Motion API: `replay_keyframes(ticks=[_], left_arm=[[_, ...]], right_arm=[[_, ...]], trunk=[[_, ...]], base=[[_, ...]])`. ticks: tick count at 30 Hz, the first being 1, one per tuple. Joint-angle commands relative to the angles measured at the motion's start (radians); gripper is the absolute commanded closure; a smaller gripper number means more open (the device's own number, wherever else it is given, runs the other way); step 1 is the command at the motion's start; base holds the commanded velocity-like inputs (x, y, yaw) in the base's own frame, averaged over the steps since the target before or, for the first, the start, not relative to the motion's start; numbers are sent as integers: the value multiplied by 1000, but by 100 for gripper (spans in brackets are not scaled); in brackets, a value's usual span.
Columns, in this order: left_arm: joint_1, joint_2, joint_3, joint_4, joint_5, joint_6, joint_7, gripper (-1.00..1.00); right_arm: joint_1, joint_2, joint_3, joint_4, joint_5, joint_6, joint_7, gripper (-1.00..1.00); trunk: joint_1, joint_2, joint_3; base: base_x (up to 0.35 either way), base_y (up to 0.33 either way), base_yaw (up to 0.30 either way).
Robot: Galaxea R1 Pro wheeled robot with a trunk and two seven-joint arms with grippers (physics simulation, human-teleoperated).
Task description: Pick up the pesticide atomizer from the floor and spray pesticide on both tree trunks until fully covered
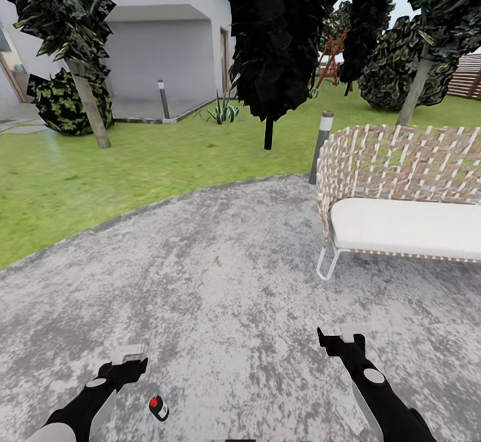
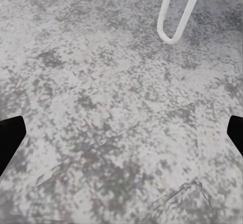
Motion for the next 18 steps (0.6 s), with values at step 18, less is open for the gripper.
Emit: replay_keyframes(ticks=[18], left_arm=[[0, -4, 3, -2, 4, -2, -1, -100]], right_arm=[[0, 0, -1, -1, -1, -3, 0, -100]], trunk=[[0, 0, -3]], base=[[-104, 0, -62]])
